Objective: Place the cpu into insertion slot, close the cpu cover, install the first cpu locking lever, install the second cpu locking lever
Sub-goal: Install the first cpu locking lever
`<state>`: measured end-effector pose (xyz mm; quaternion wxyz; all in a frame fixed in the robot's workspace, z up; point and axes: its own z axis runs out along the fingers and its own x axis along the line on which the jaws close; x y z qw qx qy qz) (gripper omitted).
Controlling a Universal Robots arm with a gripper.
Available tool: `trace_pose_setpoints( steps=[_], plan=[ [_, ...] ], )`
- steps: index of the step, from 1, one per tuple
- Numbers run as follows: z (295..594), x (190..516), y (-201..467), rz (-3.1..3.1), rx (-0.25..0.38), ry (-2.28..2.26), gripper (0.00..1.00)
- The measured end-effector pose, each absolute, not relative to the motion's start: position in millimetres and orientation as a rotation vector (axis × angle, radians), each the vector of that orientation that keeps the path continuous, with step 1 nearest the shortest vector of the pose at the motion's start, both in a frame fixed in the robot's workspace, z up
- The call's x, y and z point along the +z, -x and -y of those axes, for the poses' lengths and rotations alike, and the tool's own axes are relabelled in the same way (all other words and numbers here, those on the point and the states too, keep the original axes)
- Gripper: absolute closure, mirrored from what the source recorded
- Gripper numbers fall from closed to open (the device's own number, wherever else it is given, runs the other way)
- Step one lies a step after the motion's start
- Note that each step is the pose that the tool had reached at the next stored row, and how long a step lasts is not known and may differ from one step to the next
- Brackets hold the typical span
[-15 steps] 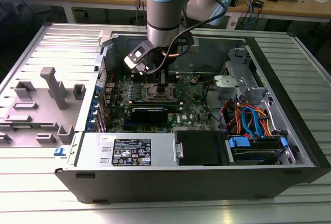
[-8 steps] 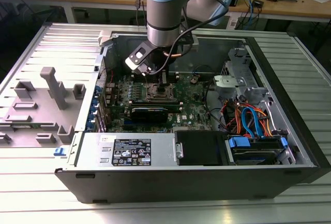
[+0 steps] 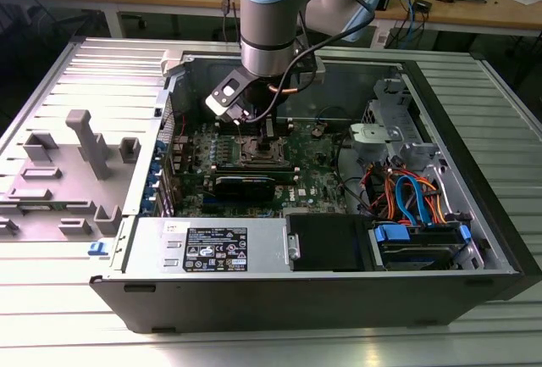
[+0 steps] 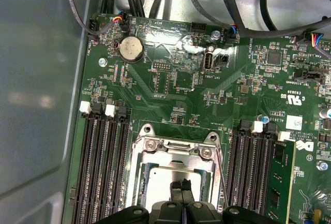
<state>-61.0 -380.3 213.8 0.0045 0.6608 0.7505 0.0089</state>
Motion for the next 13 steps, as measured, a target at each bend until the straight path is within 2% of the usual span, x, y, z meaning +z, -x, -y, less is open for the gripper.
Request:
trace_pose_setpoints(
  steps=[13],
  plan=[
    [380.3, 218.4, 61.3, -2.431, 0.028, -1.977, 0.89]
  ],
)
